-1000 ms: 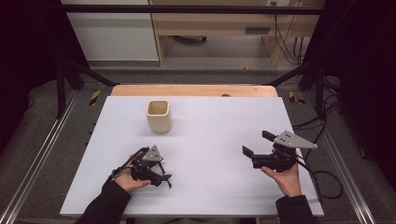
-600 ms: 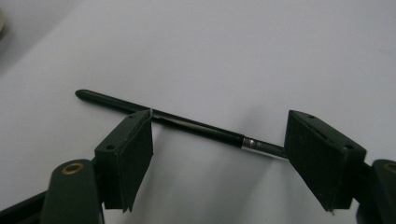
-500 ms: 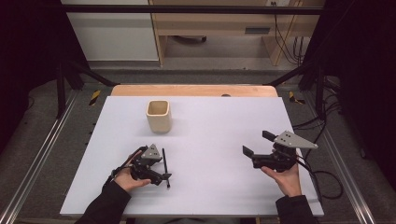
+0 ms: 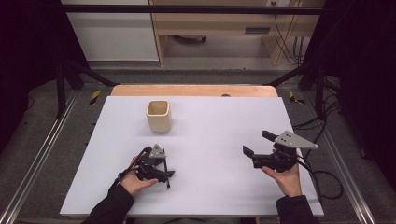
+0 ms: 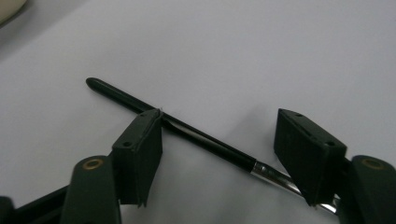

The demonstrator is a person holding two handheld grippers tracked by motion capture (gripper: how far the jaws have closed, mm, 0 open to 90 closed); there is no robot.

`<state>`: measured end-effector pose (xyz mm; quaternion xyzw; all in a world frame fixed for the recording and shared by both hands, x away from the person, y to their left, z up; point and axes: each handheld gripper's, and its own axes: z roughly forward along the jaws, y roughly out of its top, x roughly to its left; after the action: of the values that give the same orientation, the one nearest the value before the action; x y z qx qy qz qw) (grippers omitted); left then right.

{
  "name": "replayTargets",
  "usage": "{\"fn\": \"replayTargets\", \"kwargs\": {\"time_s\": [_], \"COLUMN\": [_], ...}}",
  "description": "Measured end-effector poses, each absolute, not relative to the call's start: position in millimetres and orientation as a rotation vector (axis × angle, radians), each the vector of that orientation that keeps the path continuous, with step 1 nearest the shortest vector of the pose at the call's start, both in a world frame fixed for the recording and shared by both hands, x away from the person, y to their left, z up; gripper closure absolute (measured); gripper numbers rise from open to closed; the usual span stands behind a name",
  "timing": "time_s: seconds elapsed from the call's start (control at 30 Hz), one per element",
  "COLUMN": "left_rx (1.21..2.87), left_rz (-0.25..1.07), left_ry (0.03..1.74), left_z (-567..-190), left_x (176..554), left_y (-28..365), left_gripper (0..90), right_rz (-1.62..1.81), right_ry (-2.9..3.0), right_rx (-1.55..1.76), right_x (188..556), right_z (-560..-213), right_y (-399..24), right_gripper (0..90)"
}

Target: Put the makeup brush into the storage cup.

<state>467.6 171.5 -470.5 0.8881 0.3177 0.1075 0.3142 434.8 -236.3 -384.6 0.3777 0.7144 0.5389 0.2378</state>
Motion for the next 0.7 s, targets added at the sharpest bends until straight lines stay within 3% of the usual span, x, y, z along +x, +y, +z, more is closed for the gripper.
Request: {"fn": "replayTargets", "kwargs": {"time_s": [0.7], "left_rx": [2.338], "left_rz": [0.302], "left_ry": [0.91], "left_z": [-466.3], "left_x": [458.4], "left_y": [169.2], "left_gripper": [64.4], "right_rz": [1.465], "right_ry": [1.956], "right_rx": [1.044], "right_x": [434.6], "right_z": [-384.4], "right_y": [-236.7], "right_gripper": [6.1]}}
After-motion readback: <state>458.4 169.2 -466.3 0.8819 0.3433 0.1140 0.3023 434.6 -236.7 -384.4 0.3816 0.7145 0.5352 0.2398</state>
